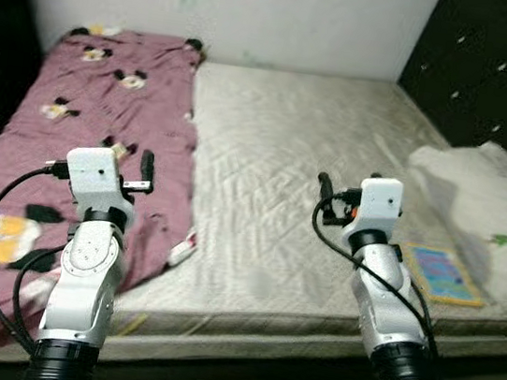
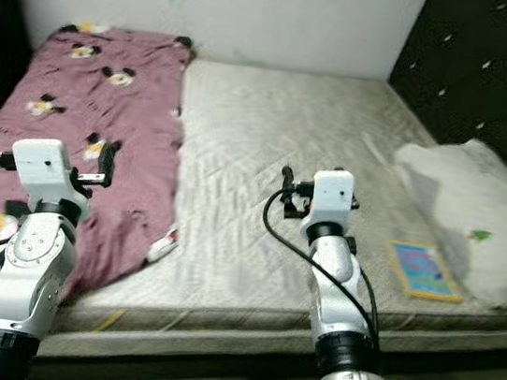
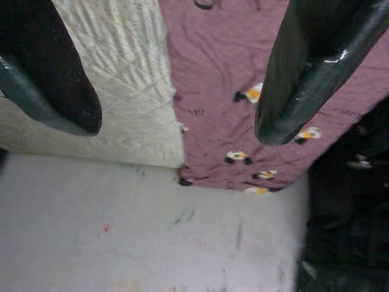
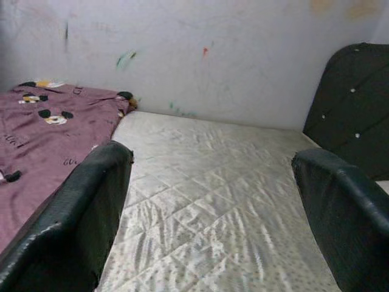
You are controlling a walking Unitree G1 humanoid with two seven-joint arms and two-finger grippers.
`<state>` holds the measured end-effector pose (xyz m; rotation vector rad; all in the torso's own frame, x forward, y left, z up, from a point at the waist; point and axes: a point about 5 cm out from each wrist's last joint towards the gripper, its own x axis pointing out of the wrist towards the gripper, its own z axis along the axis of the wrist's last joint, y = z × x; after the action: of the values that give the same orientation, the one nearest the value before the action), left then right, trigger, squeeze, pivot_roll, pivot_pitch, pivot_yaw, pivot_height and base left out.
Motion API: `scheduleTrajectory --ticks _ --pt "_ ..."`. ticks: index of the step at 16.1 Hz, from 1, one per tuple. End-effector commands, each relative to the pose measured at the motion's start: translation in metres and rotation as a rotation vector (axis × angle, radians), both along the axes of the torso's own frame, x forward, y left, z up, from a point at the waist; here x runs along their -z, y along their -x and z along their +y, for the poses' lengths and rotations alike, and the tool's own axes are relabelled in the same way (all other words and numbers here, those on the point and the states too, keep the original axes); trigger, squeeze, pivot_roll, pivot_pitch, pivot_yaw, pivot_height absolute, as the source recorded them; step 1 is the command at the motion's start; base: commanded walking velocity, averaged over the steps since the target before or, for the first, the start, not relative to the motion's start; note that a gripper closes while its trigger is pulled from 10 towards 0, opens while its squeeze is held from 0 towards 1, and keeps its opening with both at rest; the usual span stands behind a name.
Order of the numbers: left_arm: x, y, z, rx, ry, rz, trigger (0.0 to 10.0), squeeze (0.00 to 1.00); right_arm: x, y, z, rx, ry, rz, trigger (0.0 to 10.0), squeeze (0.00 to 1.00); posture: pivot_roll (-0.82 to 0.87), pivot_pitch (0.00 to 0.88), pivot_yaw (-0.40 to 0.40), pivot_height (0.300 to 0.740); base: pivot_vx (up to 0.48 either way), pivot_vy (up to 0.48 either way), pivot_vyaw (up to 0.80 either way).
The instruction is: Clean up the room
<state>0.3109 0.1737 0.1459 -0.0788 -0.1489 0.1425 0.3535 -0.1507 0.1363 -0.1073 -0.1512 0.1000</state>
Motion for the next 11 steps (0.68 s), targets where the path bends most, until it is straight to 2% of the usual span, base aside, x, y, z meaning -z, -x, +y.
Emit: scheduleTrajectory --ticks 1,5,11 --pt "-0.0051 -0.0004 -0.0112 0.06 0.006 -0.026 10.0 0.0 0.0023 0.0009 -0.0083 0.023 0.006 0.01 10.0 0.0 0.0 0.0 -0.017 0.74 0.0 0.0 0.0" --pt "-0.0066 0.0012 -0.0141 0.121 0.037 -0.041 10.0 0.0 0.0018 -0.0003 -0.0079 0.025 0.007 0.011 10.0 0.0 0.0 0.0 -0.019 0.74 0.06 0.0 0.0" --pt "-0.0088 0.0014 -0.0156 0.155 0.045 -0.052 10.0 0.0 0.003 0.0001 -0.0055 0.026 0.004 0.013 10.0 0.0 0.0 0.0 -0.014 0.74 0.374 0.0 0.0"
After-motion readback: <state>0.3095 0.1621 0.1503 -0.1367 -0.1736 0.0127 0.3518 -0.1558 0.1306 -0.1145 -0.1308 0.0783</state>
